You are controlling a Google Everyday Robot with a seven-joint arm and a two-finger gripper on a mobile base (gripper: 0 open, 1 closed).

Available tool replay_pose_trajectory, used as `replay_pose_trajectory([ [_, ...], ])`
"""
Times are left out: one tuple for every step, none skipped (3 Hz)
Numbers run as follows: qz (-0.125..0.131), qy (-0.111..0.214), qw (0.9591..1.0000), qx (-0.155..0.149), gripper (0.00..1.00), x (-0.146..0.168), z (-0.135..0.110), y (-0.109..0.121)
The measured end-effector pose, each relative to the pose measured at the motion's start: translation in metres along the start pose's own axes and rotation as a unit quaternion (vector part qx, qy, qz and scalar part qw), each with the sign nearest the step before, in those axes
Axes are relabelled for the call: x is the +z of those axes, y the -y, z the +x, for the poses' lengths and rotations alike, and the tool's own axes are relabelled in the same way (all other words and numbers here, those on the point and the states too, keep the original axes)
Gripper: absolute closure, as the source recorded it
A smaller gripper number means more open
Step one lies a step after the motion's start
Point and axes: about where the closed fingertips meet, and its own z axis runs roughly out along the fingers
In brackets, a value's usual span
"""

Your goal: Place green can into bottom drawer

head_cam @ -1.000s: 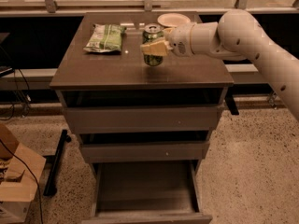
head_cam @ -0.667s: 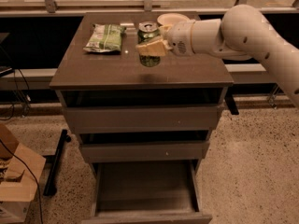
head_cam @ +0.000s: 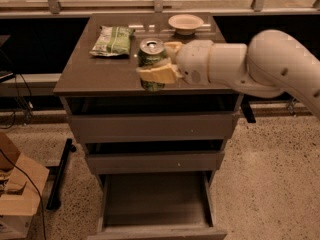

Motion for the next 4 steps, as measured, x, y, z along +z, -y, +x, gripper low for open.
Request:
replay_pose_trajectory([
  [-0.014,0.015,0.9988,0.044,1.00,-0.026,0.059,-0.024],
  [-0.011,0.015,0.9988,0.046,1.00,-0.028,0.063,-0.023],
  [-0.010,-0.012,0.9995,0.028,1.00,-0.021,0.065,-0.025],
  [0.005,-0.029,0.9989,0.036,1.00,-0.022,0.090,-0.035],
])
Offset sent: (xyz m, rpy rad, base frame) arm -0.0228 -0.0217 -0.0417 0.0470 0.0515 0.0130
